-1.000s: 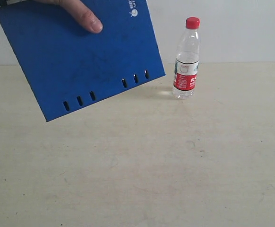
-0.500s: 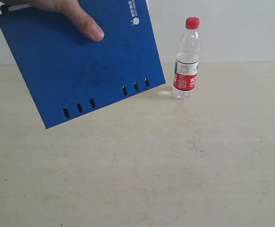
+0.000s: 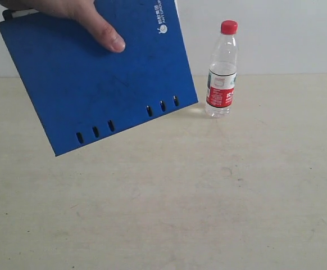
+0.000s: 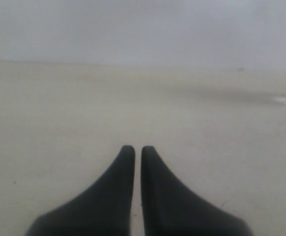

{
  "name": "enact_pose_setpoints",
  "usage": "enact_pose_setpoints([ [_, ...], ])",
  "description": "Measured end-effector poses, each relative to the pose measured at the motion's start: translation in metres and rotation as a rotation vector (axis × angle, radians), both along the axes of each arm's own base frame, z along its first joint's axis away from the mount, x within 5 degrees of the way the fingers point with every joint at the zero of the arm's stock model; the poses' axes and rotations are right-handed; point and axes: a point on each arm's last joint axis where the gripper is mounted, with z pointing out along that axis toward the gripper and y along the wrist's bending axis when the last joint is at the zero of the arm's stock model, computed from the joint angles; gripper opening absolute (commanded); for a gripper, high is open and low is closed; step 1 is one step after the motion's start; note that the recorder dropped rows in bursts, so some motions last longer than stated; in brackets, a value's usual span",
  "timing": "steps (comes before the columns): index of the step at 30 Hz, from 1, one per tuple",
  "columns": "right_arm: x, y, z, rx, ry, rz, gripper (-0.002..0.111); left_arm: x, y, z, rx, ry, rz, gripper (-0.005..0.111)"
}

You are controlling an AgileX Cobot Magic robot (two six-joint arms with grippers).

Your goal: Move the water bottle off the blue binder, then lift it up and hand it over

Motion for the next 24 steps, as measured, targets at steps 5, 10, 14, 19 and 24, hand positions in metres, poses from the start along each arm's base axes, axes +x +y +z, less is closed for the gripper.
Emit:
enact_pose_setpoints([
  [5,0.0000,0.0000,0.0000,0.000,0.000,0.000,0.000,-0.0014,0.0017,-0.0050,0.100,0.062,-0.007,0.004],
  [10,0.0000,0.0000,0.0000,0.000,0.000,0.000,0.000,-0.0014,0.0021,-0.0051,0.128,0.066,-0.009,0.004],
  [14,0.0000,0.0000,0.0000,0.004,0.000,-0.001,0.000,-0.0014,0.0021,-0.0051,0.128,0.066,-0.009,0.004],
  [19,0.0000,0.0000,0.0000,0.004,0.000,-0.001,0.000,-0.0014,0.0021,-0.0051,0.128,0.066,-0.009,0.004],
  [24,0.0000,0.0000,0.0000,0.004,0.000,-0.001,0.000,-0.0014,0.0021,-0.0051,0.128,0.066,-0.009,0.004],
])
